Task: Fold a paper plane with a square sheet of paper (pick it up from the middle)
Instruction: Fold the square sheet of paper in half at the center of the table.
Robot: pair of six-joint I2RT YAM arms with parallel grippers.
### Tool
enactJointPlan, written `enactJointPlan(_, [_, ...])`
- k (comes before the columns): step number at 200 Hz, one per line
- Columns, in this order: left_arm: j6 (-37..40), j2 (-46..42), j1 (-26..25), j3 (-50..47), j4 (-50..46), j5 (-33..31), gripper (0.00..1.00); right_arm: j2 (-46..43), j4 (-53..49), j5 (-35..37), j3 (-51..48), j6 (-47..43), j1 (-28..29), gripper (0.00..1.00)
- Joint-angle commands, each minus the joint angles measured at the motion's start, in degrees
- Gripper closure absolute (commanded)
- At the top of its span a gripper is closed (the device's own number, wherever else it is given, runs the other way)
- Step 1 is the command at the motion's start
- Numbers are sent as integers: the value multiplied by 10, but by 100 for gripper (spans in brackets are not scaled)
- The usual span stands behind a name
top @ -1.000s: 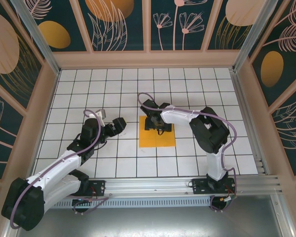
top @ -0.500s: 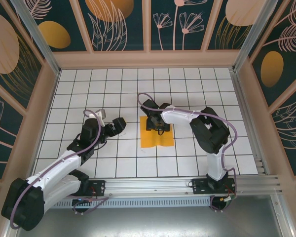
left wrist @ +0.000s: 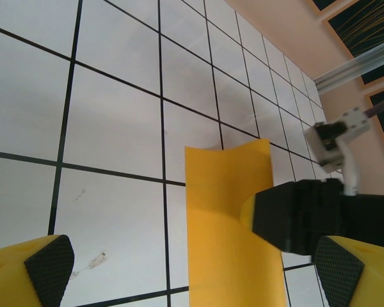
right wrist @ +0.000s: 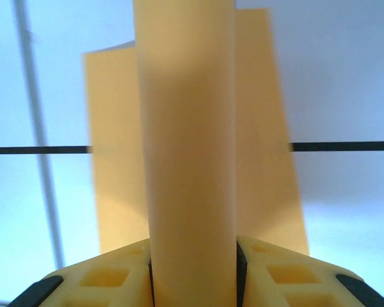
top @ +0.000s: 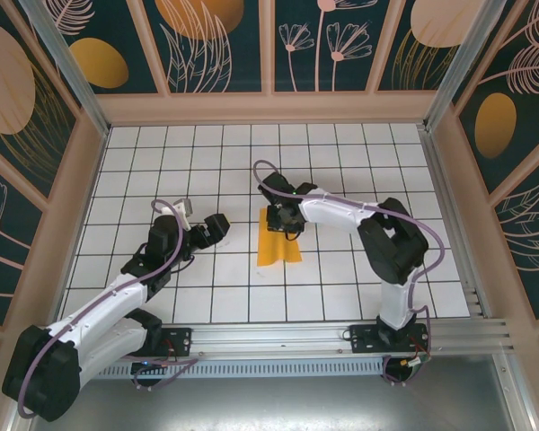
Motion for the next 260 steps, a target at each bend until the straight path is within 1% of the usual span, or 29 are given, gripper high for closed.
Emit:
enactJointPlan(1, [9, -11, 3, 17, -8, -2, 1, -58, 56, -69, -19, 8, -15, 65])
enactJointPlan(19, [8, -12, 2, 21, -9, 0, 1, -97, 134, -147, -57, 25, -36, 65])
enactJointPlan(30, [7, -13, 3, 26, -14, 1, 1, -119, 201, -209, -90, 42, -54, 65])
enactJointPlan(49, [5, -17, 2, 33, -26, 4, 1, -135, 296, -295, -132, 73, -81, 65])
enactJointPlan(60, [1, -22, 3, 34, -32, 4, 1, -136, 346, -334, -153, 86, -93, 65])
enactJointPlan(76, [-4, -30, 3, 33, -36, 8, 1, -125, 381, -363, -172, 98, -106, 65])
enactJointPlan(96, [-14, -36, 3, 28, -35, 17, 1, -106, 399, -376, -187, 95, -113, 65])
enactJointPlan(125, [-28, -27, 3, 24, -10, 36, 1, -76, 387, -373, -193, 73, -117, 65])
enactJointPlan(144, [-41, -4, 2, 21, 22, 56, 1, -62, 382, -369, -203, 61, -123, 65])
enactJointPlan(162, [-54, 35, 2, 27, 55, 81, 1, -59, 370, -359, -217, 46, -129, 65])
enactJointPlan(176, [-66, 70, 1, 32, 80, 100, 2, -63, 368, -357, -232, 38, -130, 63])
enactJointPlan(185, [-74, 93, 1, 36, 99, 113, 3, -66, 365, -356, -239, 33, -130, 61])
enactJointPlan(190, [-77, 104, -1, 38, 110, 120, 4, -67, 364, -356, -243, 29, -147, 60])
enactJointPlan(203, [-81, 134, -3, 48, 128, 133, 7, -68, 364, -357, -254, 24, -154, 58])
enactJointPlan(233, [-83, 191, -20, 83, 133, 140, 11, -82, 358, -356, -269, 10, -166, 49])
enactJointPlan(255, [-85, 229, -35, 104, 134, 142, 14, -90, 340, -348, -265, -1, -172, 47])
enactJointPlan(260, [-86, 237, -38, 108, 134, 144, 15, -92, 337, -345, -265, -2, -172, 45])
